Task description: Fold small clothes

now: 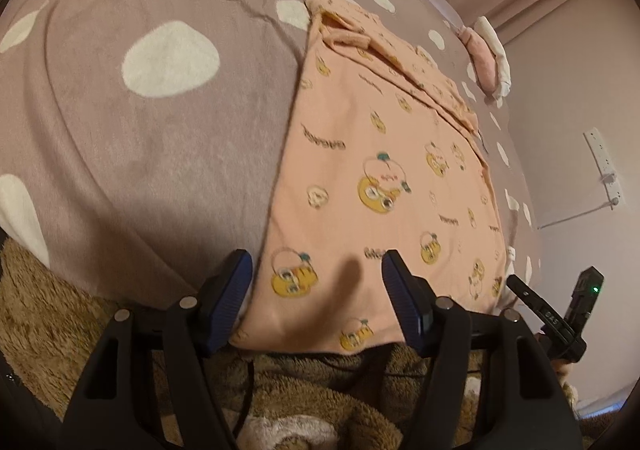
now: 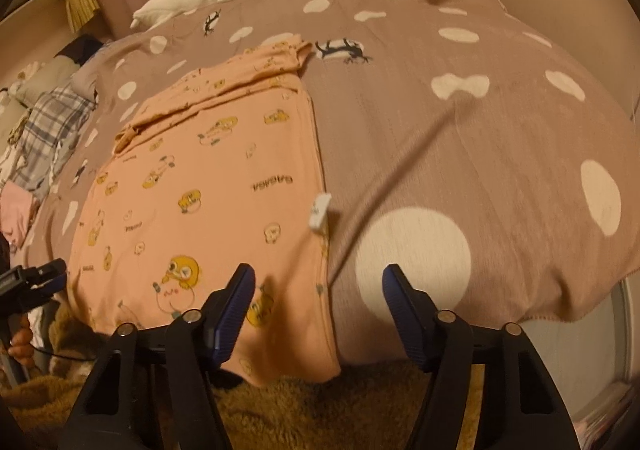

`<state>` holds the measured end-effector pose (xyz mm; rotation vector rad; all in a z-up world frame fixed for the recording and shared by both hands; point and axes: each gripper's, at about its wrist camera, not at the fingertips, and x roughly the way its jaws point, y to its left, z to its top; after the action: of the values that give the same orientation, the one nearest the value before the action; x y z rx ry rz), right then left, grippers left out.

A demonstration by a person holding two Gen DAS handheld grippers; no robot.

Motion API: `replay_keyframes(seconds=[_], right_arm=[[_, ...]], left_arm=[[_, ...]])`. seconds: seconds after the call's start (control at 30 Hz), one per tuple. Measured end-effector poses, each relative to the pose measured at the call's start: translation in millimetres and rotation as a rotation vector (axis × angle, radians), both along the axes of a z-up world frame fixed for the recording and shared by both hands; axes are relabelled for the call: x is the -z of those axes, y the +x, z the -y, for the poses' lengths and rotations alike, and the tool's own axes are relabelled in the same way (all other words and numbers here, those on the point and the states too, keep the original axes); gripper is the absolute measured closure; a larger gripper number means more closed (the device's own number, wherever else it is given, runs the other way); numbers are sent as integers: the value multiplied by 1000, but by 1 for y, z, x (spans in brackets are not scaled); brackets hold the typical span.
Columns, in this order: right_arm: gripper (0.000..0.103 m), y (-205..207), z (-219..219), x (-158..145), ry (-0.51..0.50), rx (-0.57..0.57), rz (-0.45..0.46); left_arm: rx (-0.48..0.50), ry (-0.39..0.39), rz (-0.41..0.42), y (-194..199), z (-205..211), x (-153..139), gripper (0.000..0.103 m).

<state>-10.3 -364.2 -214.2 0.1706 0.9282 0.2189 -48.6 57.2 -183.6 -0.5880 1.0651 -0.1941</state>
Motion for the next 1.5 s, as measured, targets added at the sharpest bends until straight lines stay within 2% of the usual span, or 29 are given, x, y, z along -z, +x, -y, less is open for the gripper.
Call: replay_keyframes(seconds=[0.17, 0.3, 0.47, 0.6, 0.7, 0.77, 0.87, 0.9, 1.0, 1.1, 1.37, 1.5], right_arm=[[40, -6, -2, 10, 15, -33, -50], [41, -10, 0, 16, 17, -34, -72], [48, -15, -4, 21, 38, -60, -106], [56, -20, -10, 28, 32, -94, -140], [64, -20, -10, 34, 48, -99, -174], [71, -20, -11, 33, 49, -116, -177], [88, -22, -15, 26, 23, -156, -169], [94, -22, -17, 23, 14, -163, -166], [96, -26, -17, 10, 17, -197, -142], [97, -26, -16, -2, 46, -213, -120], [97, 3, -18, -34, 198, -202, -22], [97, 30, -16, -40, 274, -162, -10]], left_arm=[[42, 38, -11, -5, 9, 2, 44], [54, 19, -38, -5, 9, 6, 47], [75, 36, -57, -8, 13, 9, 48], [94, 13, -113, -10, 14, 19, 49], [90, -14, -155, -11, 14, 29, 60], [93, -19, -168, -11, 15, 32, 87], [87, -23, -151, -12, 14, 26, 94], [86, -24, -140, -13, 15, 23, 95], [90, -21, -106, -15, 15, 9, 96], [81, -52, -74, -16, 11, -6, 96], [60, -142, 0, 15, 1, -38, 97], [32, -179, 20, 42, -5, -45, 97]])
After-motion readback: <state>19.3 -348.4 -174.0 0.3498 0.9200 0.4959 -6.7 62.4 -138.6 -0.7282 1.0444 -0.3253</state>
